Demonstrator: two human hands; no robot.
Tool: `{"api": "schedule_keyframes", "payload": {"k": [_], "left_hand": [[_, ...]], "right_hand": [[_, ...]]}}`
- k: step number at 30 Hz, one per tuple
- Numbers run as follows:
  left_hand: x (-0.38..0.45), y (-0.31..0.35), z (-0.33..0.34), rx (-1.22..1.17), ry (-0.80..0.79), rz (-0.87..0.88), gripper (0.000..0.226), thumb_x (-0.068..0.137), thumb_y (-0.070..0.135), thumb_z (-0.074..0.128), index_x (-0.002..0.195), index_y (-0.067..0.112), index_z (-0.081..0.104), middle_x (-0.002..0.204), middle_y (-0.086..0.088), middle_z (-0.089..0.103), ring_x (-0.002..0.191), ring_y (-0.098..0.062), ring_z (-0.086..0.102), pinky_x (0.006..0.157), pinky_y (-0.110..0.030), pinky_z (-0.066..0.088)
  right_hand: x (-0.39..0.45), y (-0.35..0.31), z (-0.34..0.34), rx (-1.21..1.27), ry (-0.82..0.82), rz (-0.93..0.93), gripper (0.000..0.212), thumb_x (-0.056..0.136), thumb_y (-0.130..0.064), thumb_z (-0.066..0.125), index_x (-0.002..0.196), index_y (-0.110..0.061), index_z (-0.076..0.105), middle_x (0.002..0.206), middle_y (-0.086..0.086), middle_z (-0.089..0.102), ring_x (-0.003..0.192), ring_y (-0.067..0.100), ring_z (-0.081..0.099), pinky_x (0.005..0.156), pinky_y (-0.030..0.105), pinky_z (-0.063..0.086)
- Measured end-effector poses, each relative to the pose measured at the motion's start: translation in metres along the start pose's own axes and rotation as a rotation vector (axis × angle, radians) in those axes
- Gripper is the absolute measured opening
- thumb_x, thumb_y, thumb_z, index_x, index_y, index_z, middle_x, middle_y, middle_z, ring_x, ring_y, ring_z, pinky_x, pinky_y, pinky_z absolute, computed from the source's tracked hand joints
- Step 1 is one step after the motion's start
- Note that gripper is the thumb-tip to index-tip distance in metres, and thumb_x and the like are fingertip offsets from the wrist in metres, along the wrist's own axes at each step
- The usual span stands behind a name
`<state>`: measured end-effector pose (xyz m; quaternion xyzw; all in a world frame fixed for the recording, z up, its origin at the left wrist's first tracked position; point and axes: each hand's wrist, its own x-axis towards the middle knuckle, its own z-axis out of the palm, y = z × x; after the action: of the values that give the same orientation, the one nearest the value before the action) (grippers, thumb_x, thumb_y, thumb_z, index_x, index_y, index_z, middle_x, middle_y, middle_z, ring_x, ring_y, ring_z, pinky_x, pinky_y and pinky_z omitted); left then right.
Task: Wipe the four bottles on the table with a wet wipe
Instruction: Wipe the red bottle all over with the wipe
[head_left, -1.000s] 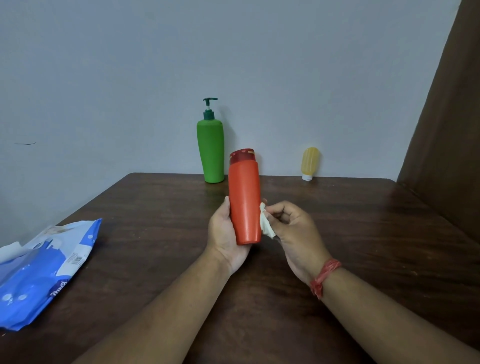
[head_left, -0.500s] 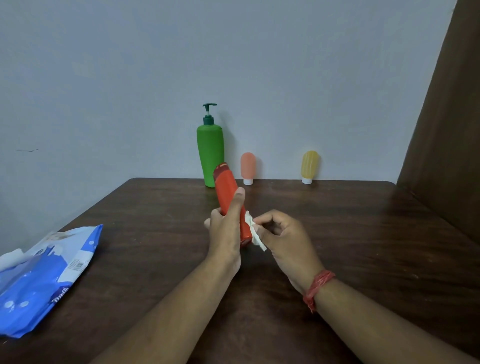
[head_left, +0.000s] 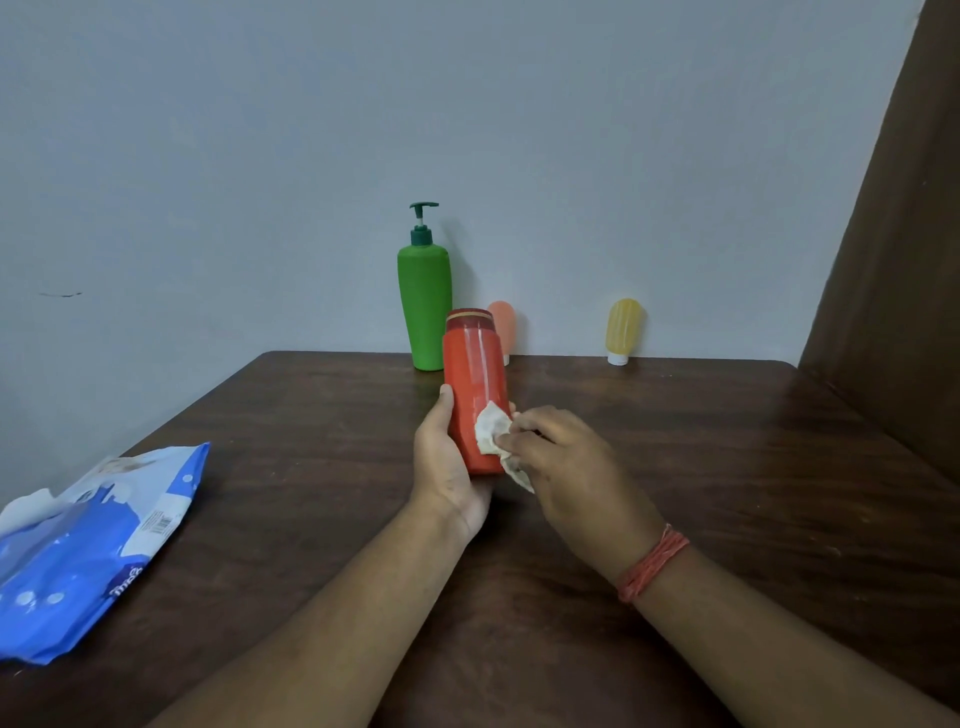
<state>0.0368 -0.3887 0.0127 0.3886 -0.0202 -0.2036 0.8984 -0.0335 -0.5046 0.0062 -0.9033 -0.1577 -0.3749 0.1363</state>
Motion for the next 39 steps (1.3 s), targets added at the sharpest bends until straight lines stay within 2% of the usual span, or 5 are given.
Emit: {"api": "schedule_keyframes", "payload": {"k": [11, 17, 25, 33, 39], "left_hand": [[-0.009, -0.010, 0.004, 0.043, -0.135, -0.096, 0.053, 0.101, 0.049, 0.045, 0.129, 0.007, 0.064, 0.113, -0.018, 0.072, 0.099, -0.028, 0.071, 0.095, -0.043, 0.053], [-0.005, -0.007, -0.005, 0.070, -0.146, -0.106, 0.052, 0.100, 0.048, 0.047, 0.119, 0.003, 0.065, 0.088, -0.013, 0.070, 0.079, -0.024, 0.071, 0.073, -0.036, 0.056], [-0.006, -0.022, 0.003, 0.310, -0.241, -0.068, 0.050, 0.099, 0.048, 0.050, 0.137, 0.017, 0.054, 0.112, -0.018, 0.066, 0.085, -0.027, 0.064, 0.062, -0.036, 0.051], [-0.003, -0.014, -0.003, 0.371, -0.210, 0.059, 0.043, 0.102, 0.037, 0.041, 0.132, 0.010, 0.058, 0.106, -0.017, 0.066, 0.086, -0.028, 0.064, 0.065, -0.038, 0.049], [-0.005, -0.019, 0.000, 0.589, -0.297, 0.077, 0.026, 0.106, 0.033, 0.041, 0.111, 0.010, 0.050, 0.098, -0.017, 0.064, 0.074, -0.030, 0.065, 0.056, -0.035, 0.049]], "right_hand": [[0.004, 0.014, -0.009, 0.019, 0.126, -0.010, 0.016, 0.090, -0.016, 0.062, 0.098, -0.010, 0.073, 0.097, 0.002, 0.064, 0.092, 0.018, 0.059, 0.078, 0.035, 0.055], [-0.001, 0.005, -0.003, 0.036, -0.085, -0.166, 0.016, 0.088, -0.011, 0.065, 0.102, -0.014, 0.073, 0.101, -0.002, 0.064, 0.097, 0.016, 0.056, 0.080, 0.027, 0.051], [0.002, 0.031, -0.018, -0.081, 0.209, 0.099, 0.026, 0.080, 0.006, 0.069, 0.103, -0.007, 0.073, 0.103, 0.007, 0.066, 0.098, 0.022, 0.059, 0.082, 0.032, 0.052], [0.004, 0.017, -0.011, -0.112, -0.042, -0.064, 0.051, 0.077, 0.001, 0.070, 0.125, -0.015, 0.064, 0.126, 0.001, 0.058, 0.117, 0.019, 0.050, 0.095, 0.027, 0.042], [0.011, 0.052, -0.020, -0.105, 0.217, 0.090, 0.035, 0.079, 0.006, 0.067, 0.112, -0.004, 0.070, 0.102, 0.010, 0.065, 0.093, 0.028, 0.061, 0.083, 0.036, 0.053]]}}
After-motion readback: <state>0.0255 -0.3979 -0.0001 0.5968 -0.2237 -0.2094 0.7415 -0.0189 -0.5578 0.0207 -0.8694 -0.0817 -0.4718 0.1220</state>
